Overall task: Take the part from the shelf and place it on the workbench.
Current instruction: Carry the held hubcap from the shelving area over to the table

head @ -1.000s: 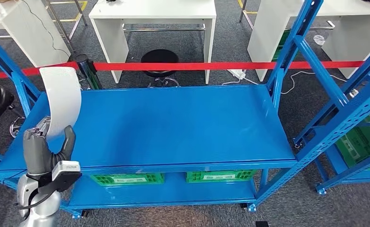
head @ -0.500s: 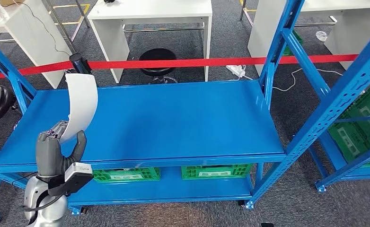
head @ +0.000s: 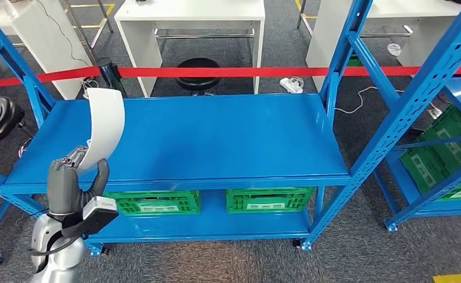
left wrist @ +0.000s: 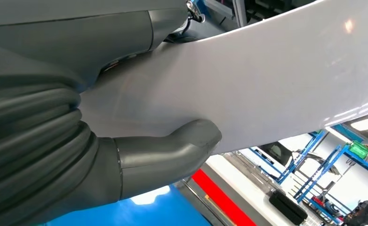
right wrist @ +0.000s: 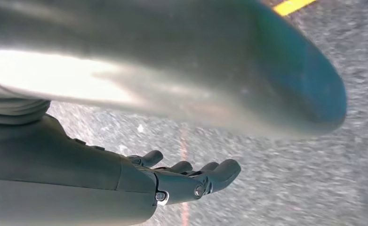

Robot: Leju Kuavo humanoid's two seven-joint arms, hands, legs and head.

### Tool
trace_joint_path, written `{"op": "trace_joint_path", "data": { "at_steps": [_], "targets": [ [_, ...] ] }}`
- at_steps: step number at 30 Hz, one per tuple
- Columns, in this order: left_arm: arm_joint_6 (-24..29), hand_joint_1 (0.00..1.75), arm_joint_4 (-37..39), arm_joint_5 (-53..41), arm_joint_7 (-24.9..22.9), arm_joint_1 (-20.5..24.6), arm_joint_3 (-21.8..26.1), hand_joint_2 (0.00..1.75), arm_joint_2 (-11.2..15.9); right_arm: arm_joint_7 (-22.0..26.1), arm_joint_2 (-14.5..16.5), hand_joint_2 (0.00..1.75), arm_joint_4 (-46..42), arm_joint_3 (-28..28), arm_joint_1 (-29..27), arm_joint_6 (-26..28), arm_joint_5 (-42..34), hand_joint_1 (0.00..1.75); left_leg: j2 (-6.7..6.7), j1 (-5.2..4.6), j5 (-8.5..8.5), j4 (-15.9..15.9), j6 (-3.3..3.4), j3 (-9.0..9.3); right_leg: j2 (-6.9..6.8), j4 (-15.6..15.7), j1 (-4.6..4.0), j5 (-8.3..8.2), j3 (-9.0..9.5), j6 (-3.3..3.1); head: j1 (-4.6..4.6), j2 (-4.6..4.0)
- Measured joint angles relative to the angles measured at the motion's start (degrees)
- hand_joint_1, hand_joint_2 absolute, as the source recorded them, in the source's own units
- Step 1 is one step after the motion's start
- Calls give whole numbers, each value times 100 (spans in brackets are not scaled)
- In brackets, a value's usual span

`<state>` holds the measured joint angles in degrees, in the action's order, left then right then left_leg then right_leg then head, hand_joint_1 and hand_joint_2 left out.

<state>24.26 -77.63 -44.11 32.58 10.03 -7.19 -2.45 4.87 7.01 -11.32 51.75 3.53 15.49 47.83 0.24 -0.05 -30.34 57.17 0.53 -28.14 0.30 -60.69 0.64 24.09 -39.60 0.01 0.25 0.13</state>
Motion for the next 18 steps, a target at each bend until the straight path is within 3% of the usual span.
{"op": "trace_joint_path", "data": {
  "at_steps": [3, 4, 5, 6, 8, 10, 11, 13, 15, 18],
  "targets": [
    [2, 175, 86, -50, -3, 26, -31, 175, -14, 36, 11, 0, 0, 120, 7, -4, -119, 0, 24, 12, 215, -4, 68, -237, 0, -900, 5, 827, -244, 76, 20, 0],
    [2, 175, 113, -61, -3, 20, -33, 175, -15, 48, 11, 0, 0, 153, 9, -4, -139, 0, 34, 10, 280, 10, 66, -325, 0, -1239, 6, 971, -298, 93, 20, 0],
    [2, 175, 140, -65, -3, 12, -33, 175, -15, 56, 11, 0, 0, 180, 10, -4, -152, 0, 46, 10, 342, 30, 60, -418, -1, -1447, 6, 975, -285, 103, 20, 0],
    [2, 175, 165, -67, -4, 7, -33, 175, -15, 60, 11, 0, 0, 206, 11, -4, -159, 0, 58, 12, 399, 56, 49, -518, -3, -1457, 7, 865, -169, 109, 20, 0],
    [2, 175, 203, -71, -4, 4, -33, 175, -16, 63, 12, 0, 0, 237, 16, -4, -166, 0, 101, 18, 484, 126, 15, -685, -74, -883, 8, 625, 359, 111, 21, 0],
    [6, 175, 222, -72, -4, 3, -33, 175, -15, 74, 15, 0, 0, 251, 44, -14, -183, 0, 159, 1, 536, 203, -35, -776, -226, -133, -30, 664, 878, 49, 26, 0],
    [8, 175, 228, -72, -3, 5, -34, 175, -14, 80, 18, 0, 0, 263, 60, -28, -204, 0, 195, -7, 561, 226, -67, -789, -273, 71, -49, 726, 995, -3, 31, 0],
    [11, 175, 239, -72, -2, 12, -38, 175, -11, 92, 28, 0, 0, 318, 76, -82, -300, 0, 258, -2, 620, 226, -144, -798, -207, 132, -65, 695, 967, -127, 36, 0],
    [11, 175, 249, -72, -2, 12, -42, 175, -9, 131, 45, 0, 0, 413, 79, -164, -460, 0, 202, 16, 467, 336, -228, -859, -137, 159, -52, 579, 866, -220, 36, 0],
    [11, 175, 273, -70, -2, 7, -44, 175, 4, 223, 58, 0, 0, 581, 80, -278, -686, 0, 34, 29, -302, 1171, -306, -1102, -28, 170, -42, 366, 621, -290, 20, 0]
  ]
}}
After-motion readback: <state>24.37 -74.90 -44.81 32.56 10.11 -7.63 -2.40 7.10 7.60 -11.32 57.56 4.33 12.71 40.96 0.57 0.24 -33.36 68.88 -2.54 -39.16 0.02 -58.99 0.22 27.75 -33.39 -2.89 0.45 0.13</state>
